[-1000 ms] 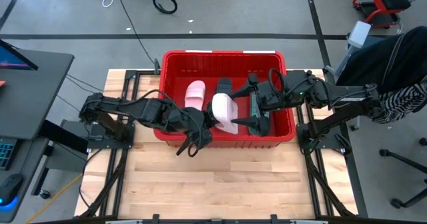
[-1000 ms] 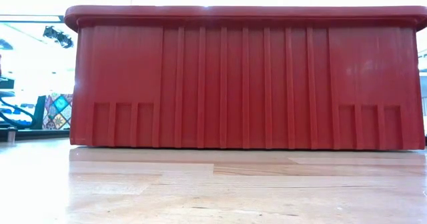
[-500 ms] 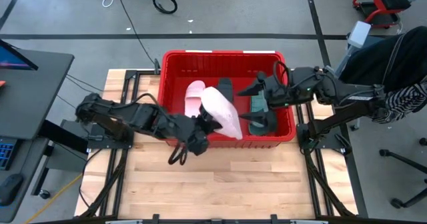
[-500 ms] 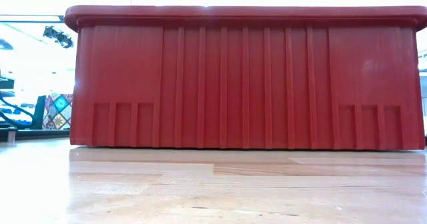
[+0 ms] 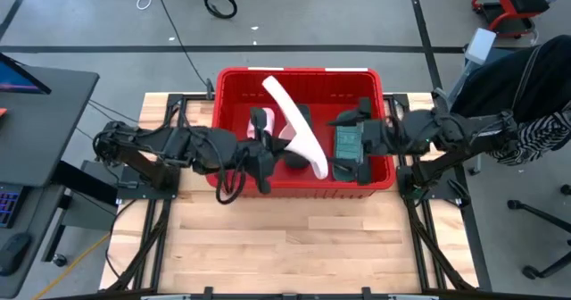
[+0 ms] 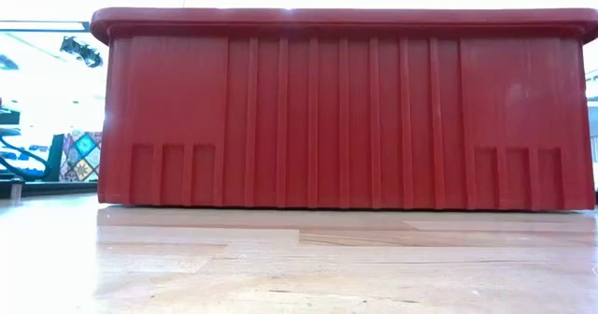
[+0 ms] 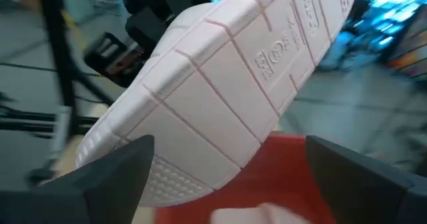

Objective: Pick and place slides into bin
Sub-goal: Put the pink slides into the red bin

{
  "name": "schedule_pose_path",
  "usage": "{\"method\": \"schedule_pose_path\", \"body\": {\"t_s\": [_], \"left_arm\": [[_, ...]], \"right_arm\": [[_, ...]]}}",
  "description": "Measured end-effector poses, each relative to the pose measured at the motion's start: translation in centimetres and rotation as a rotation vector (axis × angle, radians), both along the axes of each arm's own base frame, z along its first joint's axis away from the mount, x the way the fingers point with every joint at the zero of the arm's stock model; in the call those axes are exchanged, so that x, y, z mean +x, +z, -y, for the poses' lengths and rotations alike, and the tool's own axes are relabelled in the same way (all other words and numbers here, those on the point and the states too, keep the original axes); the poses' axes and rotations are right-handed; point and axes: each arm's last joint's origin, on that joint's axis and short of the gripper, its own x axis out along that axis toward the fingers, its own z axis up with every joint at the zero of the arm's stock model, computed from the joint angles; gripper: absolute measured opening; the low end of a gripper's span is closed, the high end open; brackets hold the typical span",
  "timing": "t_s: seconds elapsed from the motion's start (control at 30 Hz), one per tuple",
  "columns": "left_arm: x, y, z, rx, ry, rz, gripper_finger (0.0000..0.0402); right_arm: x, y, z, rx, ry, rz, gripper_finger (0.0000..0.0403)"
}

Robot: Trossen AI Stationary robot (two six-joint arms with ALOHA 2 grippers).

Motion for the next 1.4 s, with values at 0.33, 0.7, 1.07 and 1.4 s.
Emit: {"method": "schedule_pose_path", "body": {"t_s": [0.33, 0.7, 1.07, 1.4], "left_arm": [[0.6, 1.3, -3.1, -0.049, 0.1, 0.138, 0.0011], [0.5, 2.1, -5.1, -0.148, 0.147, 0.245, 0.0011], [1.0, 1.9, -4.6, -0.165, 0.06, 0.239, 0.0012], [1.0, 1.9, -4.3, -0.168, 0.044, 0.236, 0.0015]], "right_arm": [[-0.4, 0.1, -1.7, -0.128, -0.107, 0.01, 0.0384], [-0.9, 0.0, -1.6, -0.171, -0.362, 0.004, 0.0381], [-0.5, 1.7, -0.5, 0.001, -0.427, 0.185, 0.034], [-0.4, 1.9, -0.2, 0.104, -0.447, 0.231, 0.0196]]}}
